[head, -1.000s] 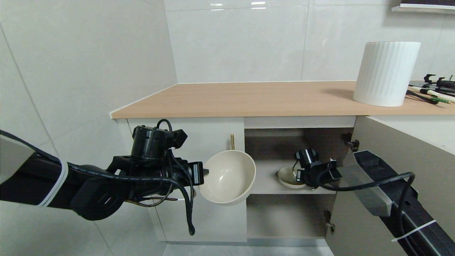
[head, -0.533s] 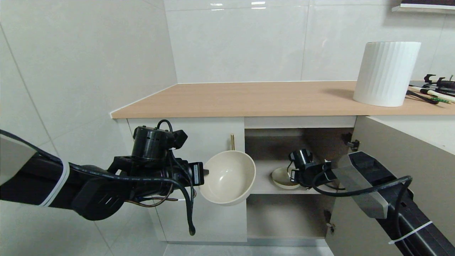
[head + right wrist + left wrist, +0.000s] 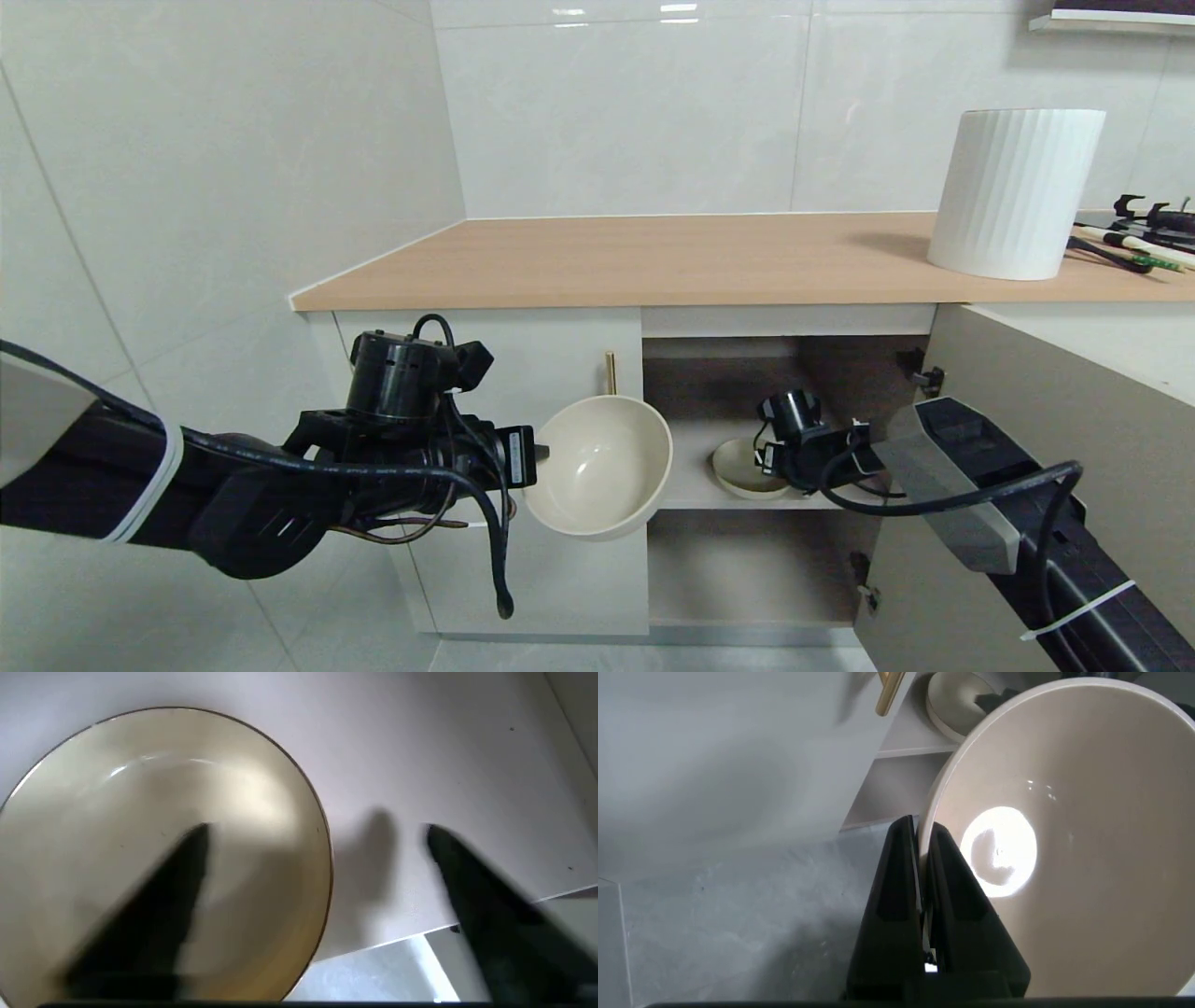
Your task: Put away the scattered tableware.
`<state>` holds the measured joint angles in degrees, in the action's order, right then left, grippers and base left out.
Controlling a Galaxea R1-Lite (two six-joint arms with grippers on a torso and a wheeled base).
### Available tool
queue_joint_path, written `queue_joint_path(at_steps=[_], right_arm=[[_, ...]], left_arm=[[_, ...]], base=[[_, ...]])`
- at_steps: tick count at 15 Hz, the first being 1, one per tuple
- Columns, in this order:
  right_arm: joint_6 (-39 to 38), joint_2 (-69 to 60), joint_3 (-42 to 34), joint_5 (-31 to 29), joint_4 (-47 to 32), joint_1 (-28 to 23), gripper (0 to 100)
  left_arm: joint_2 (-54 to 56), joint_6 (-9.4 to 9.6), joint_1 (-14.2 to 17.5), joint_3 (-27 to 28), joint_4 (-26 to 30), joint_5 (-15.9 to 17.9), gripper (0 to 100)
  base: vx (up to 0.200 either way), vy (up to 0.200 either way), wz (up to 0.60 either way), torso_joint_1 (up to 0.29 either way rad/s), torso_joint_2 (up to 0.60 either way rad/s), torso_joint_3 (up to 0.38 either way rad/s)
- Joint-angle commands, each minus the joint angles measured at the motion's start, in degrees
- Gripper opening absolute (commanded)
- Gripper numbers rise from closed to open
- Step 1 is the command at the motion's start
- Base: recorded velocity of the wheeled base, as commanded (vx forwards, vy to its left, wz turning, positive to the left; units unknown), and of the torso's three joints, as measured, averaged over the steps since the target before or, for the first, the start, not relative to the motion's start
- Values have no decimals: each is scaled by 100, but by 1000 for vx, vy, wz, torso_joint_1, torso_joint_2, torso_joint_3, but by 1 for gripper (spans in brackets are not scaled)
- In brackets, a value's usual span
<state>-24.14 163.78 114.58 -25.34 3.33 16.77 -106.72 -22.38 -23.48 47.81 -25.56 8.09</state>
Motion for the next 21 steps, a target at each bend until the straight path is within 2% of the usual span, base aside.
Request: queue_joint_path(at_steps=[1,4,7,9,10,11,13,18,21], right_arm=[[-38,-101,1,-6,-16,1,100],[-364,-575,-102,-50,-69,1,100],[-443,-1964,-1693,267,-34,89,100],[-425,-2896,-2572,900,-25,186,100],[-425,-3124,-2766,1014,-25,230,100],[-372,-3608,-3223,1128,-52,353,100],[-214,-4170,-3662,1304,-69,617,100],[14,-5603,-4734,2315,-236,1495,100],[164,-5822,-4778,2359,-860,1900,100]], left_arm=[[-7,-3,1,0,-1,-1,0],[-25,6,1,18,-1,8,0],[-253,6,-104,132,-1,-80,0],[-508,6,-280,264,16,-370,0],[-614,6,-333,290,16,-484,0],[-807,6,-465,360,16,-748,0],[-1009,6,-658,378,8,-994,0],[-1185,138,-869,360,8,-1293,0],[-1176,138,-983,343,8,-1390,0]], base=[[0,0,0,0,0,0],[0,0,0,0,0,0],[0,0,0,0,0,0],[0,0,0,0,0,0],[0,0,0,0,0,0],[0,0,0,0,0,0],[0,0,0,0,0,0],[0,0,0,0,0,0],[0,0,0,0,0,0]])
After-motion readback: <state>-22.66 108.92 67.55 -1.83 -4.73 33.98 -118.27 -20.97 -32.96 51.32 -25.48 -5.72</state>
